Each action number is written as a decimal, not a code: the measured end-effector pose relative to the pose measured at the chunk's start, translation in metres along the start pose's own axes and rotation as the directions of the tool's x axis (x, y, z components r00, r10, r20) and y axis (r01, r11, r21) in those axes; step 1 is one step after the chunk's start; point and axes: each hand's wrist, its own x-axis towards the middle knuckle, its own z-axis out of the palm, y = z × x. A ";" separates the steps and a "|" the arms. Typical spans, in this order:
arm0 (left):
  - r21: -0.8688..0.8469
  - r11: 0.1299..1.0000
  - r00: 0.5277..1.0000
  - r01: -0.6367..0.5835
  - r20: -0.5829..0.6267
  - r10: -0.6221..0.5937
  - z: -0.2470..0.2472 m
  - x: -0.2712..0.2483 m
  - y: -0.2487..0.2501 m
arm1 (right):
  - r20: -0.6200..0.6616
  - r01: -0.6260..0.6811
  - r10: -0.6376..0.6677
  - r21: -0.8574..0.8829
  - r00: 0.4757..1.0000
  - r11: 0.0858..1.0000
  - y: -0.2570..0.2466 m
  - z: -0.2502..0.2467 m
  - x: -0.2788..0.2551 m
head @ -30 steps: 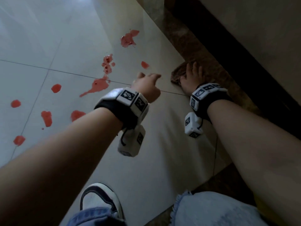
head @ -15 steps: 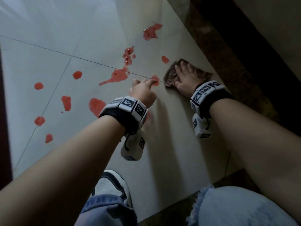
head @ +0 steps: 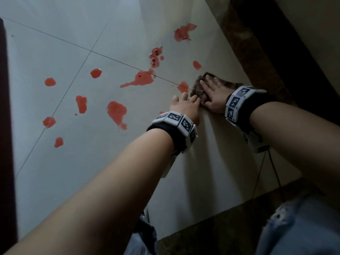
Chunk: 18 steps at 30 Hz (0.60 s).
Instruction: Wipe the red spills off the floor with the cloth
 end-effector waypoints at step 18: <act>-0.158 0.979 0.992 -0.125 -0.002 0.126 0.036 -0.020 0.016 | -0.195 -0.145 0.249 0.430 0.949 0.891 -0.012 0.054 -0.051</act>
